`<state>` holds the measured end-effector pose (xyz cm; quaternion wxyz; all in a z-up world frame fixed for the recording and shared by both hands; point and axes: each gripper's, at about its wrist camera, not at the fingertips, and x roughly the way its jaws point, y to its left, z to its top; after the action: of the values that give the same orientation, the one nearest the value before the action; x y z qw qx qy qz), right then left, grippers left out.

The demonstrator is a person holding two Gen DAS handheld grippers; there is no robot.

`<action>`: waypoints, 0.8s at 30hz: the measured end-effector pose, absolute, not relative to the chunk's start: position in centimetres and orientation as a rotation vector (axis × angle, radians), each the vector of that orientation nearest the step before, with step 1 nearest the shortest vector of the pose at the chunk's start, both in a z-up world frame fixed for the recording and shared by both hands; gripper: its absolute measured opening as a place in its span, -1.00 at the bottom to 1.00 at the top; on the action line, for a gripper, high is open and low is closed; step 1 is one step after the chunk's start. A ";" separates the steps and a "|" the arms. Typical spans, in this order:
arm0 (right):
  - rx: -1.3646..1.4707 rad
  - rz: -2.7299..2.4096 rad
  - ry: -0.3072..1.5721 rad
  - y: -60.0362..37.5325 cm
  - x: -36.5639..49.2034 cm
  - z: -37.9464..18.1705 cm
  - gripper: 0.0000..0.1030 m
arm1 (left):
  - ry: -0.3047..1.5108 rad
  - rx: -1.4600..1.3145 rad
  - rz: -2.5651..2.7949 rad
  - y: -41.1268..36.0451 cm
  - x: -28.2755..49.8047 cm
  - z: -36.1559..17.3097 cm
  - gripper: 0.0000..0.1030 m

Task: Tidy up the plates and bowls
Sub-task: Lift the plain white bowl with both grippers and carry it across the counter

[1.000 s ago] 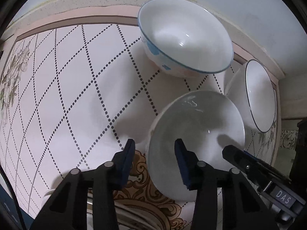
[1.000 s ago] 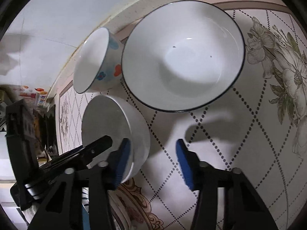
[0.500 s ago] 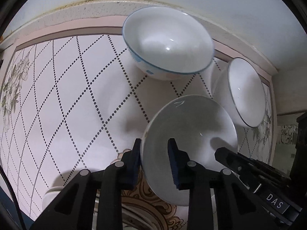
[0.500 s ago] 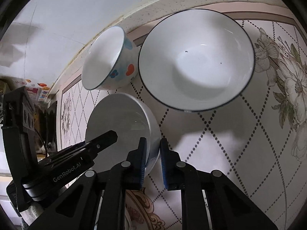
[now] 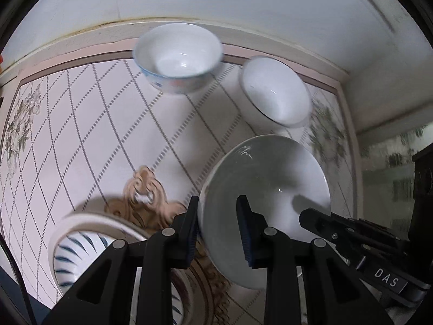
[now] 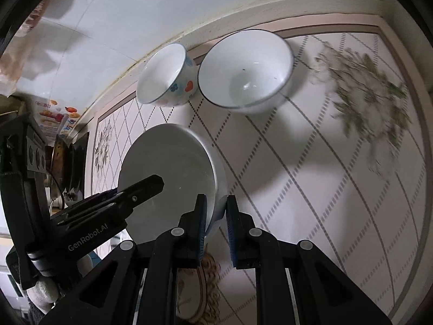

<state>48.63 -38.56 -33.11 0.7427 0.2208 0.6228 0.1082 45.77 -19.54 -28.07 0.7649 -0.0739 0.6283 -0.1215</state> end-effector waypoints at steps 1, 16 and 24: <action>0.485 0.232 1.362 -38.9 47.8 -32.8 -0.69 | 1.365 -0.157 -0.274 -19.7 45.9 -28.1 -0.52; 0.564 0.164 1.420 -43.6 38.2 -35.9 -0.69 | 1.448 0.009 -0.373 -25.1 39.8 -32.4 -0.52; 0.569 0.154 1.438 -44.6 36.1 -37.2 -0.69 | 1.473 0.060 -0.378 -26.8 38.8 -33.8 -0.52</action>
<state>36.14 -44.62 -37.22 0.7128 0.2568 0.6490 0.0693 38.83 -26.84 -33.80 0.7243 0.0271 0.6674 -0.1711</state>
